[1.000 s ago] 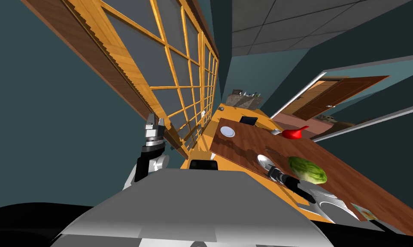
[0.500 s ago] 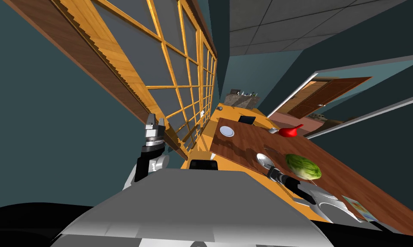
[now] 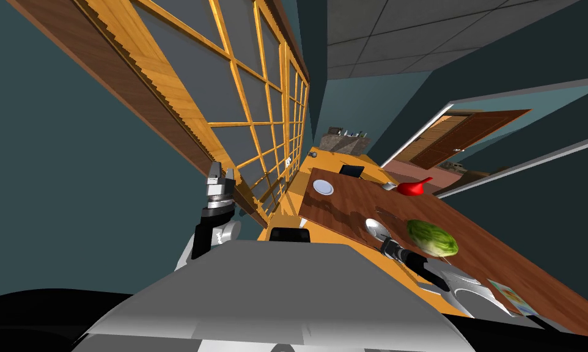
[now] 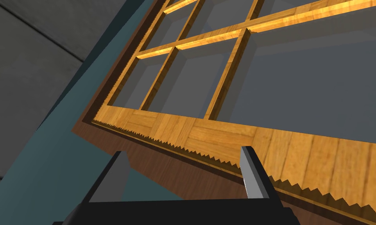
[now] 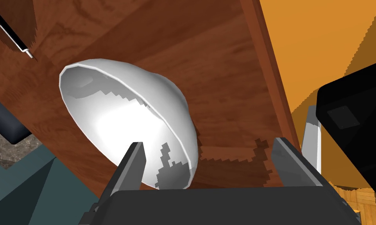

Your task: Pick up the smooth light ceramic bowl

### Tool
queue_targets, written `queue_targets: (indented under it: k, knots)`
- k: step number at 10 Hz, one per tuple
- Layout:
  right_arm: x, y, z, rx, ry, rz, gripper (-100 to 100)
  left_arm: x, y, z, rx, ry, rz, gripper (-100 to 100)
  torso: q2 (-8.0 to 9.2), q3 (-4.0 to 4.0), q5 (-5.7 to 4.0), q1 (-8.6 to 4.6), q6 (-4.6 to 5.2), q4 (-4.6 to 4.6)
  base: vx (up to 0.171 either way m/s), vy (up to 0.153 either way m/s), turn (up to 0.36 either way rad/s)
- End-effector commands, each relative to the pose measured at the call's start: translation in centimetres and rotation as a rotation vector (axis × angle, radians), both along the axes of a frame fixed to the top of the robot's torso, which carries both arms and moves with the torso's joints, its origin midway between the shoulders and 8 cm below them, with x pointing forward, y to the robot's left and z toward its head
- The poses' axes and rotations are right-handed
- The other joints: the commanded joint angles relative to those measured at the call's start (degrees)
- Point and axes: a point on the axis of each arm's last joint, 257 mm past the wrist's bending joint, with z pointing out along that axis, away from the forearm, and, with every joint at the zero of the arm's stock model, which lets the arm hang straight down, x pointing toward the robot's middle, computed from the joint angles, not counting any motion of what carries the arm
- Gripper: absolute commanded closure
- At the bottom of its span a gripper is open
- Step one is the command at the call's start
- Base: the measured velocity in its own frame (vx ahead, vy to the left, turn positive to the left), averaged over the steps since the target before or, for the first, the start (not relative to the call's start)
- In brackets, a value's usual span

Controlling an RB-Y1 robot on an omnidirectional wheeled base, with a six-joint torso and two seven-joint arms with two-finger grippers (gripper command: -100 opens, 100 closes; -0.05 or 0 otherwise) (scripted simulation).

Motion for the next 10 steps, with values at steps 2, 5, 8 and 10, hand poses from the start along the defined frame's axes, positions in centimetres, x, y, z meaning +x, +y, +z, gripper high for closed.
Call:
queue_targets:
  k: [2, 5, 8, 10]
  knots:
    - [0.0, 1.1, -1.6, -0.001, 0.002, -0.011, -100, 0.0, 0.0, 0.0, 0.000, 0.000, 0.000, 0, 0.03, 0.02, -0.03, -0.08, -0.03, 0.01, -0.016, -0.028, 0.080]
    - [0.1, 1.0, -1.4, 0.000, 0.002, -0.008, 100, 0.0, 0.0, 0.0, 0.000, 0.000, 0.000, 0, 0.00, 0.00, 0.00, -0.01, 0.00, 0.00, -0.002, -0.007, 0.013]
    - [0.4, 0.6, -0.9, -0.008, -0.004, -0.007, 100, 0.0, 0.0, 0.0, 0.000, 0.000, 0.000, 0, 0.06, -0.01, -0.35, -0.10, 0.13, -0.09, 0.000, 0.000, 0.000]
    - [0.0, 0.1, -0.2, 0.000, 0.000, -0.001, 100, 0.0, 0.0, 0.0, 0.000, 0.000, 0.000, 0, 0.07, 0.00, -0.35, -0.10, 0.14, -0.08, 0.011, 0.012, -0.058]
